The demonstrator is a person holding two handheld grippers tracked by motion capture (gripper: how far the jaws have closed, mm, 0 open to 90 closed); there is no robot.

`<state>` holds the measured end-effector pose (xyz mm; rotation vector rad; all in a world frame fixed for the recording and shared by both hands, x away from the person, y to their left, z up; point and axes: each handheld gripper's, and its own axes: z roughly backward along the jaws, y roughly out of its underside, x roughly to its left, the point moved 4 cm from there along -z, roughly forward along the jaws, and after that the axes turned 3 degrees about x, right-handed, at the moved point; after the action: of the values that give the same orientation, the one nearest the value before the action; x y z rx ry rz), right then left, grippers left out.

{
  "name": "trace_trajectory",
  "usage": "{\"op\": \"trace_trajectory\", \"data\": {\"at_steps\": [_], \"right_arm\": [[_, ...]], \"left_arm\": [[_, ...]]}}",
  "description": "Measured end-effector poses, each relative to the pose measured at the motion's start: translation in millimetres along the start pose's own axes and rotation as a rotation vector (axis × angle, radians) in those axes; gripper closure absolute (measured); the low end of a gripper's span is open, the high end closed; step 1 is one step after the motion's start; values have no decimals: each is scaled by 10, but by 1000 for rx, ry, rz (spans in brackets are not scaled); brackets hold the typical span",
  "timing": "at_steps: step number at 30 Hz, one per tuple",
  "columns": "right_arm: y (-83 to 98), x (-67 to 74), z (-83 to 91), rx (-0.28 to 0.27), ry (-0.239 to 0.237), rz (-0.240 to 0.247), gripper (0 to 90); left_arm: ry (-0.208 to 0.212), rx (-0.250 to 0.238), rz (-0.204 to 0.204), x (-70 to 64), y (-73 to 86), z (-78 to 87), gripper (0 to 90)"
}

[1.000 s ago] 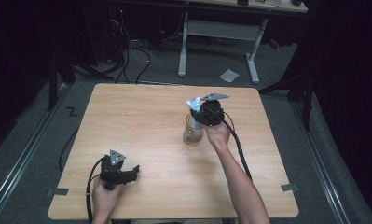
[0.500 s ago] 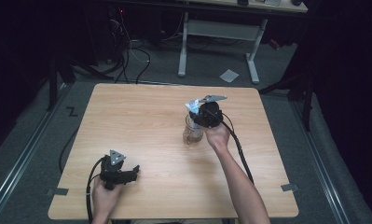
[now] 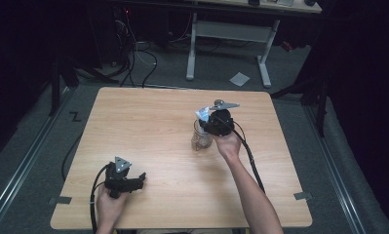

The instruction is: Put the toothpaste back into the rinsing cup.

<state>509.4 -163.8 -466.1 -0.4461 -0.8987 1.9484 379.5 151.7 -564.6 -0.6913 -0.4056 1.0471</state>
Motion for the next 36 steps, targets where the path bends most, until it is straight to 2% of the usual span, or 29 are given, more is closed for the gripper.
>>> {"op": "trace_trajectory", "data": {"at_steps": [19,28,31,36], "right_arm": [[38,17,-18,10,10,1,622],[73,-3,-10,-10,5,-12,609],[88,-20,10,-10,20,-10,602],[118,-30,51,-25,4,-15,597]], "left_arm": [[0,0,1,-1,0,0,150],[0,0,1,-1,0,0,151],[1,0,1,-1,0,0,151],[0,0,1,-1,0,0,150]]}}
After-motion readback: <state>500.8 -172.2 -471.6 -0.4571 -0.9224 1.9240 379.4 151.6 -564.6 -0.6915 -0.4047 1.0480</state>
